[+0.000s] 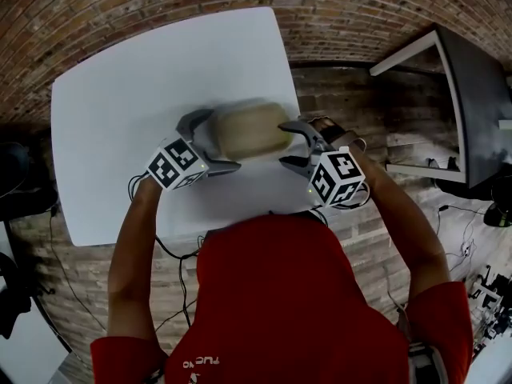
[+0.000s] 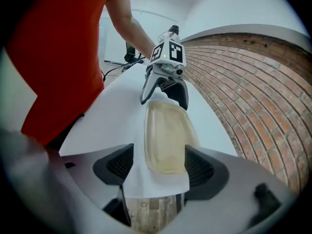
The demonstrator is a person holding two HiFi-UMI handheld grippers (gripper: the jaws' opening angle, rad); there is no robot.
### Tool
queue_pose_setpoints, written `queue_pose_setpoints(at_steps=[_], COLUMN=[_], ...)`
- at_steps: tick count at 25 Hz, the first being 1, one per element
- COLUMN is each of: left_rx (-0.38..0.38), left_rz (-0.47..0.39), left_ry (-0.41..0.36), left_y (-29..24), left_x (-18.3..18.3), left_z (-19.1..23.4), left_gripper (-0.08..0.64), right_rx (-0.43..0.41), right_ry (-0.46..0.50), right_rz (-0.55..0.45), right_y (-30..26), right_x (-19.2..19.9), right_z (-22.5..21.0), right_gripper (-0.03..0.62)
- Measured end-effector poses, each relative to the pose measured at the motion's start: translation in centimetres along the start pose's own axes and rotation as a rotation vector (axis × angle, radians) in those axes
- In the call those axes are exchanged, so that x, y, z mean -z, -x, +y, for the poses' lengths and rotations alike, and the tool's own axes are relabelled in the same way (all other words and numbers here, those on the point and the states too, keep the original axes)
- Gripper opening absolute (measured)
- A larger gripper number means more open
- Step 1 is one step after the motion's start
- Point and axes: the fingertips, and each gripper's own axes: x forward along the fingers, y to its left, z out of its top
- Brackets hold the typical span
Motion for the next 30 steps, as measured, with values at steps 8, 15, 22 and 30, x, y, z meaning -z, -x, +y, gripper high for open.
queue_pose_setpoints(at_steps=[8, 15, 22, 30], left_rx=[0.027, -0.016, -0.083, -0.132], left_rz=[0.042, 0.106, 0.04, 0.08], left_ry=[-0.121, -0.238, -0.182, -0.237], left_y=[-0.9, -1.8, -2.4, -2.5], left_x=[-0.2, 0.8, -0.4, -0.3], left_z=[-0.6, -0.1, 0.4, 0.7], left_gripper=[0.58, 0.58, 0.578, 0.577], right_rx=[0.03, 0.083, 0.068, -0.135], right_ry=[0.067, 0.136, 0.154, 0.092], right_rz=[0.052, 0.058, 0.051, 0.062], right_y=[-1.3, -2.1, -2.4, -1.7], right_x=[1.0, 1.3, 1.2, 0.9], right_z=[-0.8, -1.2, -1.0, -0.7], right_gripper=[0.295, 0.294, 0.293, 0.276])
